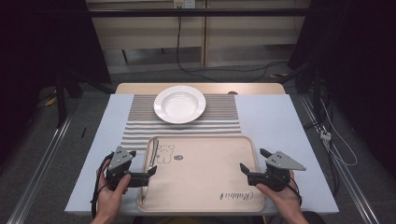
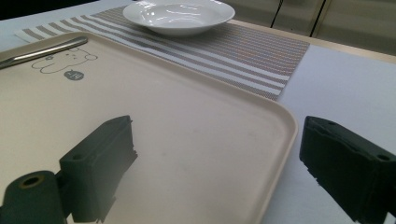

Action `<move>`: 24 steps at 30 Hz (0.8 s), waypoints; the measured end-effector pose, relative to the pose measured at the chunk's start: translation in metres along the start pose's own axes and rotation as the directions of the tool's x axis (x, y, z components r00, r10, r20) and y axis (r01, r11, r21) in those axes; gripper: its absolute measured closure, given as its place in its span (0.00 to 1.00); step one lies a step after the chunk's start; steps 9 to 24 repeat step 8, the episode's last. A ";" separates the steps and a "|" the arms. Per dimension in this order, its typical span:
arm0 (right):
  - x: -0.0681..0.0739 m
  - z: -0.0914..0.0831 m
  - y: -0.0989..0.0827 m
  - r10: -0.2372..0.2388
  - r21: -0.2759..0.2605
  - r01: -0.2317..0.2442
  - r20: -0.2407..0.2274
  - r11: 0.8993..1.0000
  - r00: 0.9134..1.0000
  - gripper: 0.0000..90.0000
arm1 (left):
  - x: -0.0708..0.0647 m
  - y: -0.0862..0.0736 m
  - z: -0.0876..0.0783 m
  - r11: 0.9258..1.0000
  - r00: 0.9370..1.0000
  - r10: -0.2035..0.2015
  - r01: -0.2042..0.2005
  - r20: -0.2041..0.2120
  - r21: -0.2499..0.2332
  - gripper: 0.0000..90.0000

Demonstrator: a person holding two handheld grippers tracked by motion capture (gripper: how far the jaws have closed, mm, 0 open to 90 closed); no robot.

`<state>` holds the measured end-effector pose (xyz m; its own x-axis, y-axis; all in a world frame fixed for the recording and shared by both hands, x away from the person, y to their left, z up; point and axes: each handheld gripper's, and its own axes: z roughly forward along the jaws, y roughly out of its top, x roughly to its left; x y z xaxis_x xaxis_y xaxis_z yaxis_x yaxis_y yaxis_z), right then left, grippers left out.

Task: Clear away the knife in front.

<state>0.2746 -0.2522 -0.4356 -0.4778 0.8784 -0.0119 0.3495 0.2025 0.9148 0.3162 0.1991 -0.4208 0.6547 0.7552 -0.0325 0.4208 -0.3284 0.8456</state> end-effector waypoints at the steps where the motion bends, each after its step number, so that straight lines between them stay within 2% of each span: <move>1: 0.000 0.000 0.000 0.001 -0.001 -0.001 -0.002 1.000 1.000 0.11 | -0.001 -0.001 0.000 1.000 1.000 0.000 0.000 -0.004 -0.007 0.06; 5: 0.000 0.000 0.000 0.001 0.000 -0.001 -0.002 1.000 1.000 0.11 | -0.003 -0.001 0.002 1.000 1.000 -0.001 0.001 0.021 -0.006 0.06; 8: -0.001 0.000 0.000 0.001 -0.002 -0.001 -0.001 1.000 1.000 0.11 | -0.002 -0.001 0.004 1.000 1.000 0.003 -0.003 0.006 -0.010 0.06; 24: -0.001 0.000 0.000 0.001 -0.002 -0.001 -0.001 1.000 1.000 0.11 | -0.002 -0.001 0.004 1.000 1.000 0.003 -0.003 0.006 -0.010 0.06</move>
